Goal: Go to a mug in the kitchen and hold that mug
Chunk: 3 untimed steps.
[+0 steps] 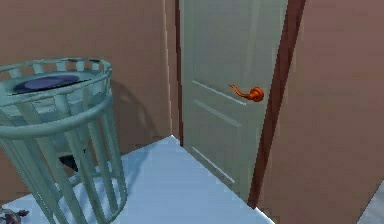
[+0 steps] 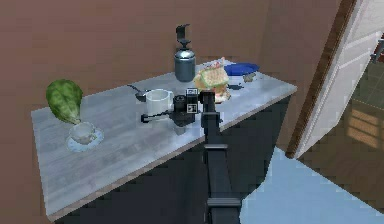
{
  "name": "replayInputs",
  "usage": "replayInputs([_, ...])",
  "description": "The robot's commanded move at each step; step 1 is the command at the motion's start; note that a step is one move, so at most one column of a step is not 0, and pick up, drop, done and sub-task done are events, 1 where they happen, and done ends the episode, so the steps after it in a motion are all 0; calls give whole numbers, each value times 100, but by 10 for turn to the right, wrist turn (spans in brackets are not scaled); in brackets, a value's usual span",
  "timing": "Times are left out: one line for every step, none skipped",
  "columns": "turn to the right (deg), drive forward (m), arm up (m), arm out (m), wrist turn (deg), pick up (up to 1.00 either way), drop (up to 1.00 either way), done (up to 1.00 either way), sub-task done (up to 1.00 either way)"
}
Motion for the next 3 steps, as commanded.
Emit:
replayInputs([0, 0, 0, 0, 0, 100, 0, 0, 0])
replayInputs([0, 0, 10, 0, 0, 0, 0, 0, 0])
replayInputs([0, 0, 0, 0, 0, 0, 0, 100, 0])
